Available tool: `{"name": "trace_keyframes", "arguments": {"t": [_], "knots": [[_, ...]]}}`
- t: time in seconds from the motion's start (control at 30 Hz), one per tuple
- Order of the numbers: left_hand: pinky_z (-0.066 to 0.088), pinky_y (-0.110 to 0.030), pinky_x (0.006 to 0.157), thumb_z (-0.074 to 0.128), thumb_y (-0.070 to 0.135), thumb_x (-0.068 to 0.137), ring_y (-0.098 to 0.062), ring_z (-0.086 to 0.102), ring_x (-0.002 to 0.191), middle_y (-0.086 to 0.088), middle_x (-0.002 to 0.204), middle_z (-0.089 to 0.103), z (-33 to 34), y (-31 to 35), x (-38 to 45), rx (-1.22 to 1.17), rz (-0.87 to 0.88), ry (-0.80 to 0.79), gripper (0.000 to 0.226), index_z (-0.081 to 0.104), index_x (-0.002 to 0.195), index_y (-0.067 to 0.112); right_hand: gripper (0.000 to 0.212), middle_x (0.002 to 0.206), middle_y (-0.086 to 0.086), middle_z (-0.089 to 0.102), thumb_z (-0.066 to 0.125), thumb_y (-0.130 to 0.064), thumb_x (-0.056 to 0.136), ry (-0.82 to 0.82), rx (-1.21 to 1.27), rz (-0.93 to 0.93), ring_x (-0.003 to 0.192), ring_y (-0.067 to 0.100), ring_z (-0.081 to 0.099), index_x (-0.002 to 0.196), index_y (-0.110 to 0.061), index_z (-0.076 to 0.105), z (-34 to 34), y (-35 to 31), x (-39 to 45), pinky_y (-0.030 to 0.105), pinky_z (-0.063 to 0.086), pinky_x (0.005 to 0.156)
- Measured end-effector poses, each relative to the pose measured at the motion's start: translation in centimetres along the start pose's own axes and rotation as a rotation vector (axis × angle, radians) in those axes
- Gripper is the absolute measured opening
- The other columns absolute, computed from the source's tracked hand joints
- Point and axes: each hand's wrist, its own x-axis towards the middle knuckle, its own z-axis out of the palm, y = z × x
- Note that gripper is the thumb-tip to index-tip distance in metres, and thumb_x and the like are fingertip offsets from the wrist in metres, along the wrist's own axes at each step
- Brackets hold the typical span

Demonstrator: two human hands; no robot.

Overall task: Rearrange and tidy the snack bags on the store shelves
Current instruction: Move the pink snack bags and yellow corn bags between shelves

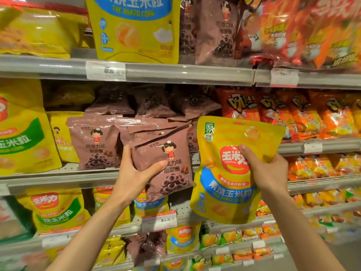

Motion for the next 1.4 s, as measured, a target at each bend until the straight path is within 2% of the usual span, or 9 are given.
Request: {"name": "trace_keyframes", "arguments": {"t": [0.13,0.27,0.43,0.53,0.73,0.87,1.0,1.17,1.4], "knots": [[0.048,-0.027,0.107,0.098,0.047,0.057,0.004,0.062,0.118,0.016,0.129,0.064,1.3,-0.1,-0.4,0.034,0.036,-0.002,0.105,0.041,0.143,0.027,0.034,0.092,-0.014,0.07,0.084,-0.036,0.082,0.0,-0.007,0.031,0.084,0.008,0.069,0.109,-0.028,0.066,-0.6,0.5,0.7,0.028,0.053,0.067],[0.046,-0.004,0.092,0.092,0.042,0.059,0.01,0.062,0.114,0.026,0.121,0.065,4.0,0.6,0.6,0.052,0.073,-0.027,0.099,0.042,0.141,0.023,0.023,0.089,-0.013,0.069,0.085,-0.036,0.082,0.005,-0.045,0.044,0.083,0.01,0.068,0.091,-0.032,0.064,-1.4,0.4,2.4,0.037,0.054,0.08],[0.053,-0.024,0.1,0.093,0.046,0.062,0.001,0.066,0.111,0.009,0.124,0.067,7.0,1.8,3.7,0.049,0.067,-0.01,0.087,0.046,0.132,0.025,0.033,0.088,-0.013,0.068,0.085,-0.038,0.081,0.023,-0.057,0.022,0.083,0.017,0.068,0.104,-0.024,0.066,-2.7,0.0,4.6,0.038,0.055,0.081],[0.052,-0.023,0.101,0.09,0.051,0.061,0.003,0.065,0.111,0.01,0.126,0.066,8.1,2.1,5.1,0.093,0.051,-0.001,0.09,0.044,0.134,0.027,0.032,0.083,-0.013,0.064,0.085,-0.035,0.081,0.037,-0.062,0.008,0.077,0.012,0.063,0.101,-0.022,0.064,-3.5,-0.3,5.8,0.03,0.05,0.072],[0.043,-0.036,0.114,0.086,0.066,0.063,-0.006,0.051,0.128,0.011,0.135,0.052,8.8,1.2,6.4,0.379,0.144,0.041,0.095,0.042,0.141,0.033,0.026,0.088,-0.006,0.072,0.086,-0.039,0.078,-0.002,-0.049,0.027,0.083,0.019,0.07,0.089,-0.025,0.067,-4.6,-0.2,7.6,0.041,0.056,0.081],[0.036,-0.035,0.118,0.085,0.072,0.059,-0.021,0.043,0.144,-0.004,0.159,0.042,9.0,1.1,6.5,0.497,0.164,0.109,0.139,0.003,0.162,0.028,0.023,0.089,-0.007,0.075,0.086,-0.036,0.078,-0.055,0.007,0.027,0.083,0.014,0.072,0.09,-0.027,0.069,-3.9,0.0,7.8,0.034,0.058,0.073],[0.04,-0.042,0.116,0.078,0.076,0.061,-0.025,0.026,0.152,-0.01,0.166,0.02,9.3,0.7,6.3,0.653,0.329,0.202,0.145,-0.007,0.163,0.017,0.019,0.087,-0.012,0.076,0.087,-0.031,0.078,-0.086,0.031,-0.013,0.081,0.009,0.073,0.089,-0.029,0.071,-2.8,0.4,7.4,0.032,0.057,0.072],[0.048,-0.049,0.106,0.076,0.073,0.07,-0.039,0.022,0.154,-0.022,0.169,0.007,9.3,-0.1,7.2,0.849,0.613,0.282,0.125,0.016,0.16,0.012,0.02,0.082,-0.012,0.08,0.087,-0.03,0.078,-0.131,0.056,0.001,0.078,0.009,0.077,0.093,-0.028,0.073,-1.8,1.2,7.2,0.034,0.06,0.073],[0.007,-0.053,0.128,0.063,0.076,0.082,-0.037,0.006,0.158,-0.026,0.167,0.016,9.7,-0.1,8.5,1.101,0.795,0.221,0.105,0.044,0.151,-0.001,0.022,0.085,-0.011,0.08,0.087,-0.032,0.078,-0.118,0.06,0.005,0.081,0.012,0.078,0.096,-0.028,0.074,-1.8,1.6,7.0,0.035,0.06,0.073]]}}
